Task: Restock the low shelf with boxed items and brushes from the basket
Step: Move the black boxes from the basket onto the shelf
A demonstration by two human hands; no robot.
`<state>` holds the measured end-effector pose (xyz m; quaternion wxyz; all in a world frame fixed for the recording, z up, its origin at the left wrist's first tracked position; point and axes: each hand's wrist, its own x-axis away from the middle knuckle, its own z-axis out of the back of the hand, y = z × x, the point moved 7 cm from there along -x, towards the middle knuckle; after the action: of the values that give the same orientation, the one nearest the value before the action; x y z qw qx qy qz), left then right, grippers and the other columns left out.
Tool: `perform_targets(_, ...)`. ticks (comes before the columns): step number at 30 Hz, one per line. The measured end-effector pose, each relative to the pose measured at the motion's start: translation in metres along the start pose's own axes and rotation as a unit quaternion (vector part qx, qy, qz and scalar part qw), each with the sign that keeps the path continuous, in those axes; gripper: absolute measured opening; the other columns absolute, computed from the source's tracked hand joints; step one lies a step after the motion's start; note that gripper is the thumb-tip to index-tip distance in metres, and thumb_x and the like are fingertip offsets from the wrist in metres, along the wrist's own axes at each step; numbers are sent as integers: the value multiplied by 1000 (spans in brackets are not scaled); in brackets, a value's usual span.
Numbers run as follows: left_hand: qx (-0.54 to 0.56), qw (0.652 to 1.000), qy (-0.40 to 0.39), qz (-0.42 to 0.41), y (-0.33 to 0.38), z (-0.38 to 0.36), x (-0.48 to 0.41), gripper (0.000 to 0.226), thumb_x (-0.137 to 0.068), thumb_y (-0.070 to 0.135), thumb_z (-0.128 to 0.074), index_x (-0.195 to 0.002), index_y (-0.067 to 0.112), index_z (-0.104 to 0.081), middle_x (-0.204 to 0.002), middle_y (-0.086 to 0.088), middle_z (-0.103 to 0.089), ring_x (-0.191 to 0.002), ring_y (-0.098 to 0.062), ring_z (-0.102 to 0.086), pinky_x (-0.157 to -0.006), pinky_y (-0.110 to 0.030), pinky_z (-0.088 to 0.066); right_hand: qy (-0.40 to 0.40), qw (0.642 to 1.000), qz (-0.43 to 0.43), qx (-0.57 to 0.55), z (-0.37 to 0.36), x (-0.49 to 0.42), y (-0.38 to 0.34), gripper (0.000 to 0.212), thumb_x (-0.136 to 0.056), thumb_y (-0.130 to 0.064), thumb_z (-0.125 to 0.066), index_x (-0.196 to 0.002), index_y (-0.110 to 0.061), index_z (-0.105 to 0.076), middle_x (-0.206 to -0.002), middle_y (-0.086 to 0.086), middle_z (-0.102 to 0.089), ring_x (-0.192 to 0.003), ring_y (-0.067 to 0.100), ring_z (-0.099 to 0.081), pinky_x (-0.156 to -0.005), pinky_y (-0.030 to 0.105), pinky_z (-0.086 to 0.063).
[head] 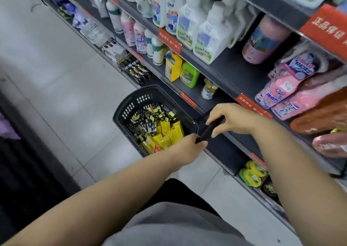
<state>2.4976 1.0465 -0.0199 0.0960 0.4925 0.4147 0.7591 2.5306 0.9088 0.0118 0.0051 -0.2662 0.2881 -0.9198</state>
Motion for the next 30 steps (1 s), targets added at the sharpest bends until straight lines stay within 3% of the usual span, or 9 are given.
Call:
perform_targets(3,17,1000,18,-12,5,33,0,10,-98,28,-46,-99,18,-44,-67,1,-47,-50,-9,-39,-40,-11,-32,61,998,12,-8,12,-20,-12,45,-64,-36,-83,-105,-26,-71,-110,-13,-50,-107,5,-46,-88,19,-33)
perform_targets(7,86,996,36,-18,1,90,-7,8,-99,21,-45,-105,16,-43,-74,-6,-49,-59,-14,-42,-57,-22,-38,155,987,-10,-44,18,-58,-28,73,-63,-43,-82,-128,-24,-55,-136,-1,-39,-125,15,-38,-99,22,-26)
perform_targets(9,105,993,47,-24,-2,122,-14,5,-99,17,-44,-101,12,-43,-72,-4,-50,-57,-12,-43,-52,-15,-38,219,967,-36,-122,13,-78,-34,83,-65,-40,-82,-136,-24,-43,-138,1,-36,-126,17,-40,-103,26,-29)
perform_targets(12,84,994,69,-13,-10,173,-31,9,-99,19,-46,-93,13,-48,-74,-3,-53,-57,-11,-46,-53,-16,-39,271,922,-99,-258,-7,-111,-40,79,-72,-29,-80,-137,-20,-36,-135,5,-42,-120,21,-49,-105,40,-40)
perform_targets(16,-77,985,154,18,-32,276,-66,24,-94,30,-55,-105,11,-65,-92,-8,-63,-82,-21,-56,-78,-27,-43,252,902,-174,-303,-39,-159,-50,71,-80,-23,-73,-139,-17,-34,-135,8,-42,-109,16,-49,-97,32,-43)
perform_targets(19,-158,976,147,17,-55,345,-97,25,-92,25,-59,-96,1,-69,-82,-16,-61,-76,-23,-52,-70,-28,-39,227,900,-217,-301,-65,-191,-61,57,-85,-21,-68,-134,-17,-40,-136,8,-39,-116,20,-49,-96,32,-41)
perform_targets(23,-124,986,103,49,-104,405,-133,13,-88,13,-65,-90,1,-68,-82,-14,-61,-79,-27,-57,-88,-45,-52,236,878,-272,-315,-94,-231,-80,46,-88,-22,-64,-130,-18,-46,-135,7,-40,-117,23,-51,-99,35,-42)
perform_targets(27,-60,990,114,60,-150,439,-154,24,-84,2,-67,-108,0,-66,-81,-14,-65,-60,-19,-61,-77,-35,-58,223,862,-310,-334,-133,-265,-97,42,-89,-21,-62,-128,-16,-48,-136,9,-42,-117,24,-52,-98,35,-43)
perform_targets(30,-53,991,118,35,-167,448,-181,29,-86,2,-65,-114,5,-66,-84,-15,-66,-70,-30,-63,-86,-44,-54,201,869,-312,-328,-160,-286,-92,41,-90,-22,-61,-129,-17,-47,-138,8,-41,-118,24,-50,-96,32,-41)
